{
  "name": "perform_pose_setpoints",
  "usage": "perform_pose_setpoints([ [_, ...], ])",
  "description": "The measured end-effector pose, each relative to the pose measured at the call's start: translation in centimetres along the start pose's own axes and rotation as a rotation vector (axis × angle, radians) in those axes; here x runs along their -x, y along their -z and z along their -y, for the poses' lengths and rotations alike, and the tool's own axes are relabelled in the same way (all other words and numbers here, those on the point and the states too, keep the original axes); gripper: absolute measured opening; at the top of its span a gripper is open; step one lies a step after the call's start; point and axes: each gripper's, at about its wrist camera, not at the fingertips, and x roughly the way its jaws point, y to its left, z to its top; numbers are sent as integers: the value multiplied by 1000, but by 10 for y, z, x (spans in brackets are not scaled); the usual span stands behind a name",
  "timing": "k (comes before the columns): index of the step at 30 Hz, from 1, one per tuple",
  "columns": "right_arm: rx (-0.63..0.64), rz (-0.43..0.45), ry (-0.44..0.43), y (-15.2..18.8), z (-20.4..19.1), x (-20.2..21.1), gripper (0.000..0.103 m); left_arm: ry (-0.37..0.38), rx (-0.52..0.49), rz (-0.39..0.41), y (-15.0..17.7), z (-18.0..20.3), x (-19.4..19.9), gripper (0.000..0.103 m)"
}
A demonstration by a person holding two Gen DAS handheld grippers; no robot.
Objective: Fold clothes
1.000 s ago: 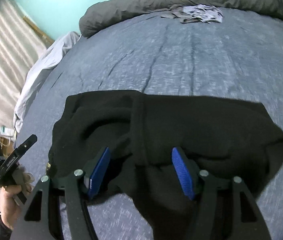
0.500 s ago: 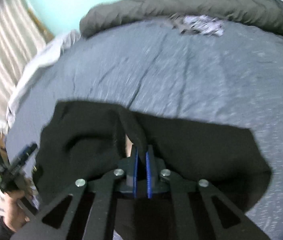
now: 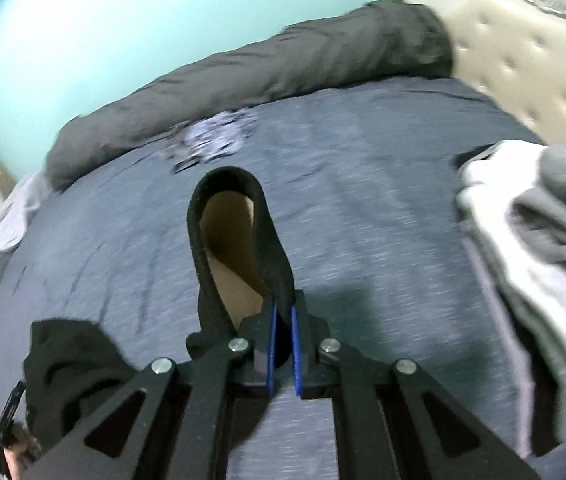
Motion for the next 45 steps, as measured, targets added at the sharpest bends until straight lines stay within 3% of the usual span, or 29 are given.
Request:
perform_pose_setpoints([
  [10,-17,95,164,-48,41,24,6,-6,-2,-5,1,-2,-1,103],
  [15,-68,211,288,-73,64,52,6,-7,10,-2,-1,-4,-1,103],
  [18,-122,209,310,-75,76,56,6,-8,16,-8,-1,-6,-3,103],
  [24,-121,84,393,-55,80,32,13,4,19,-9,-2,-5,-1,103],
  [26,-109,113,366,-43,70,35,31,5,22,-8,-2,-5,-1,103],
  [27,-93,124,350,-38,66,37,50,5,23,-8,-2,-6,-1,103],
  [28,-78,135,335,-32,61,38,55,6,24,-8,-2,-6,-1,103],
  [31,-46,108,199,-13,42,34,55,7,27,-8,-3,-7,0,103],
  [39,8,-167,-110,62,-25,-29,55,20,22,7,-5,-5,6,103],
  [45,29,-245,-158,98,-64,-43,60,31,24,15,-5,-8,13,103],
])
